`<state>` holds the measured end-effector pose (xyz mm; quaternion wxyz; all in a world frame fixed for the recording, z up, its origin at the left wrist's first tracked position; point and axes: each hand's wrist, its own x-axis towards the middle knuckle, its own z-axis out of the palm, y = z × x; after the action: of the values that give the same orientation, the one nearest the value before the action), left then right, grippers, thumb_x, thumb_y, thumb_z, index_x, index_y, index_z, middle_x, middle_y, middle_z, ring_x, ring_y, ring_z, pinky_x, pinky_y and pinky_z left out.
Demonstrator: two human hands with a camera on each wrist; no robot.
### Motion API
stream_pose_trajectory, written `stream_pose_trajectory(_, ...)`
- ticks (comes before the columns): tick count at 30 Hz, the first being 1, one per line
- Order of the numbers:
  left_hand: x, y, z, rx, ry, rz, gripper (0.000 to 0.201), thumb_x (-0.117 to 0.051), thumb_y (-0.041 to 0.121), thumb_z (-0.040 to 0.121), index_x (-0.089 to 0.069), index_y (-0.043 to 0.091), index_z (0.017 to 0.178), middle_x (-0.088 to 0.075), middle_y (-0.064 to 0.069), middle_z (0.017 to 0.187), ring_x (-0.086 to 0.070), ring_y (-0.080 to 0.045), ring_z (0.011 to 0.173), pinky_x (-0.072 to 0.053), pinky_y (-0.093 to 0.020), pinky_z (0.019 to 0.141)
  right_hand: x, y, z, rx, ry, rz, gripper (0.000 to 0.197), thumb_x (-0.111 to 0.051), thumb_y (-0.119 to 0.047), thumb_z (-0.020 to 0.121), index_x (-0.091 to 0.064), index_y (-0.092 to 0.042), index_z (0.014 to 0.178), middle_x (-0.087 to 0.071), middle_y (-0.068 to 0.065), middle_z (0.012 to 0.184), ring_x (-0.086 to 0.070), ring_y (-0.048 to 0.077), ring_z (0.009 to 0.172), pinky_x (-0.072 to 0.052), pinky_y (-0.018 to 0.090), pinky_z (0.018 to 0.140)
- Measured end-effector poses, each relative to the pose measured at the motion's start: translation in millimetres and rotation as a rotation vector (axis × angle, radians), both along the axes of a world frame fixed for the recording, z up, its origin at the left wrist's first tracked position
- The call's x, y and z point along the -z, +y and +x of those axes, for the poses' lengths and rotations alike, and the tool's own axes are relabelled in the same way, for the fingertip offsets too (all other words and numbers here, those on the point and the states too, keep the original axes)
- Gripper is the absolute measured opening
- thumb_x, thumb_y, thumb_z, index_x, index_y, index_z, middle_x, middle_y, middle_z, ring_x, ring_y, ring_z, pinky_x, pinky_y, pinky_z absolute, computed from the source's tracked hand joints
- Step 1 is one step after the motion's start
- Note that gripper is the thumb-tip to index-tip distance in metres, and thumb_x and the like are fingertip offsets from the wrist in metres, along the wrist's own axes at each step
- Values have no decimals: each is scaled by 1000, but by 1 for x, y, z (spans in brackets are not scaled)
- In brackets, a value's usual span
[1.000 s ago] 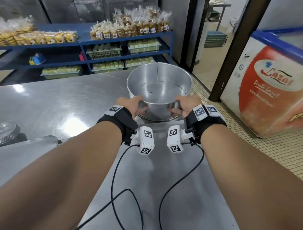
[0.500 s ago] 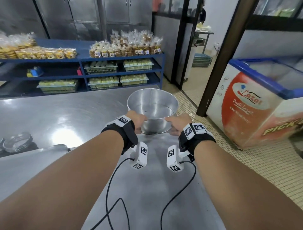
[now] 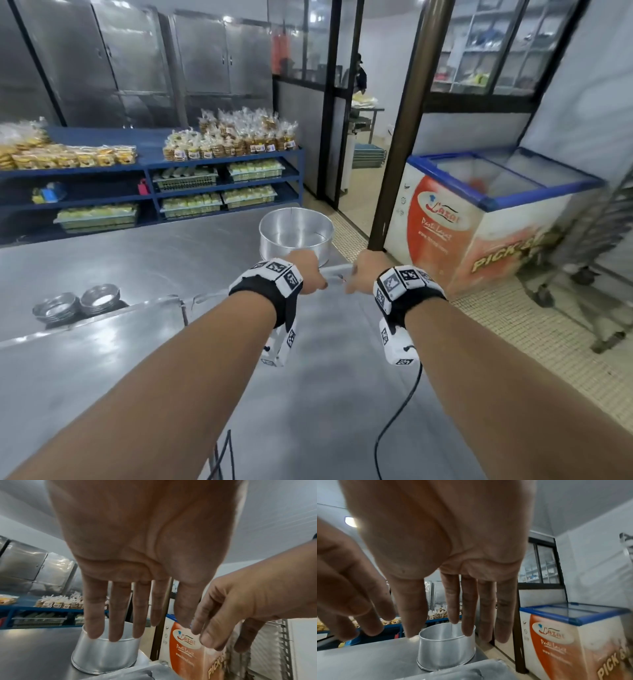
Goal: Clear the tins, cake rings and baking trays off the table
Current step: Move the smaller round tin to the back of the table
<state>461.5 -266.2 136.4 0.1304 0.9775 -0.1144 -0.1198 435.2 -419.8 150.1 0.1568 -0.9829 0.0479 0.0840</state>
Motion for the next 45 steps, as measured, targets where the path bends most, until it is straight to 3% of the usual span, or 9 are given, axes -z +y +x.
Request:
stream_pose_trajectory(5, -26, -19, -94, 157, -120, 80, 43, -60, 36, 97, -66, 6, 126, -65, -10, 128, -59, -29, 120, -50, -37, 97, -16, -25, -106, -22, 10, -51, 32, -83, -19, 74, -69, -12, 103, -69, 8, 109, -67, 29, 101, -52, 31, 78)
stream_pose_trajectory(15, 19, -81, -240, 311, -46, -118, 43, -60, 32, 97, -58, 12, 135, -60, -8, 135, -57, -28, 124, -46, -35, 103, 19, -97, -276, 271, 71, -85, 52, -84, -26, 75, -64, -8, 119, -64, 8, 118, -65, 28, 103, -56, 41, 88)
stream_pose_trajectory(20, 65, -110, -298, 304, 36, -191, 49, -57, 37, 95, -53, 17, 139, -59, -10, 138, -58, -31, 123, -50, -41, 101, 54, -127, -338, 368, 56, -67, 23, -72, -30, 80, -55, -17, 89, -64, 3, 92, -64, 23, 80, -45, 27, 56)
stream_pose_trajectory(23, 86, -123, -324, 237, 103, -228, 51, -57, 38, 97, -48, 11, 140, -57, -14, 137, -58, -33, 122, -49, -37, 98, 80, -135, -367, 453, 37, -32, 29, -67, -30, 87, -61, -12, 109, -66, 6, 103, -66, 26, 92, -54, 34, 72)
stream_pose_trajectory(25, 98, -132, -335, 180, 140, -231, 56, -57, 46, 96, -48, 9, 136, -57, -15, 134, -59, -34, 119, -49, -39, 96, 96, -140, -381, 538, 7, -7, 34, -66, -30, 89, -60, -10, 115, -65, 6, 108, -64, 27, 97, -55, 36, 78)
stream_pose_trajectory(29, 114, -147, -346, 64, 177, -226, 62, -61, 57, 90, -52, 7, 127, -60, -15, 128, -61, -34, 114, -52, -39, 94, 116, -145, -392, 643, -4, 154, 30, -66, -33, 91, -59, -9, 109, -60, 1, 91, -58, 20, 78, -42, 25, 59)
stream_pose_trajectory(39, 102, -144, -347, -161, 178, -410, 46, -70, 30, 86, -48, 6, 120, -62, -15, 120, -63, -35, 108, -50, -33, 82, 115, -144, -376, 664, -140, 360, 25, -71, -20, 84, -58, -8, 102, -65, 4, 94, -68, 22, 81, -58, 31, 65)
stream_pose_trajectory(42, 93, -124, -344, -226, 114, -496, 47, -72, 23, 84, -45, 6, 119, -63, -15, 118, -62, -34, 107, -49, -33, 82, 102, -131, -365, 592, -196, 396, 22, -70, -18, 85, -53, -10, 96, -62, 2, 92, -63, 18, 72, -48, 23, 52)
stream_pose_trajectory(45, 85, -95, -341, -319, 55, -596, 46, -74, 20, 80, -42, 12, 113, -62, -11, 110, -61, -32, 105, -46, -31, 80, 90, -113, -353, 512, -270, 460, 29, -71, -15, 82, -50, -10, 101, -61, 3, 92, -61, 20, 74, -46, 26, 58)
